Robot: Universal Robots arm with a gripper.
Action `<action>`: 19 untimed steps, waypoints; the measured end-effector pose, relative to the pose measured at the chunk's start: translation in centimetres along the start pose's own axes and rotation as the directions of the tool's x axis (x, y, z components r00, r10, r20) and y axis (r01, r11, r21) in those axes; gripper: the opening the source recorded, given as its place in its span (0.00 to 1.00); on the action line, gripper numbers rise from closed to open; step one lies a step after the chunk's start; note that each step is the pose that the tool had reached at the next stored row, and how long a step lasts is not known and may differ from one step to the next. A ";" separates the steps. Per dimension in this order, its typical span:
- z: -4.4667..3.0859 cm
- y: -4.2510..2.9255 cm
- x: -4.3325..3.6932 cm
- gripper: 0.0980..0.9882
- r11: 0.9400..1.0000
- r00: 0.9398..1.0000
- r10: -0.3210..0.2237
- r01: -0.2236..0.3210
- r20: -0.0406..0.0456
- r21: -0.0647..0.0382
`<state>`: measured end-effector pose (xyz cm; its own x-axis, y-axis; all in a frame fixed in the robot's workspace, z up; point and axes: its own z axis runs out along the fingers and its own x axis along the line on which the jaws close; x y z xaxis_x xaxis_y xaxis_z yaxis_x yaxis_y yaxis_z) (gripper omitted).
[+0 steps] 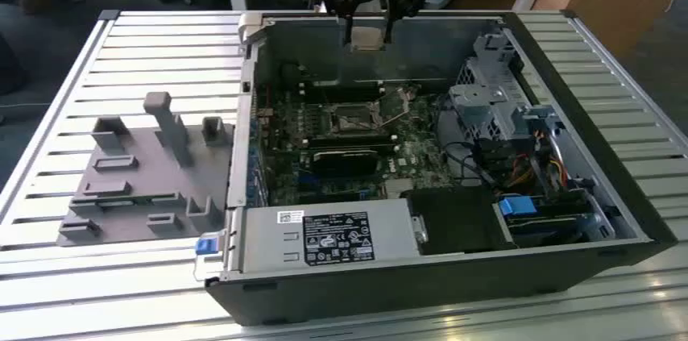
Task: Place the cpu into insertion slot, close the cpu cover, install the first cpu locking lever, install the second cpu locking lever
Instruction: 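Place the cpu into insertion slot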
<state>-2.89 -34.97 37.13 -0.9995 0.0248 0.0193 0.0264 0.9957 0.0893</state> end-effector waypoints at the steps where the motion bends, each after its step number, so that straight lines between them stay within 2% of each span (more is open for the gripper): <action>1: 0.00 0.00 0.00 0.50 1.000 1.000 0.000 0.000 0.000 0.000; 10: 0.00 0.00 -0.01 0.50 1.000 1.000 0.006 -0.006 0.001 0.000; 19: 0.04 0.00 0.00 0.50 0.996 0.996 0.087 -0.086 0.008 -0.002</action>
<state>-2.89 -34.96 37.09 -0.9936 0.1115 0.0193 0.1128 0.9896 0.0892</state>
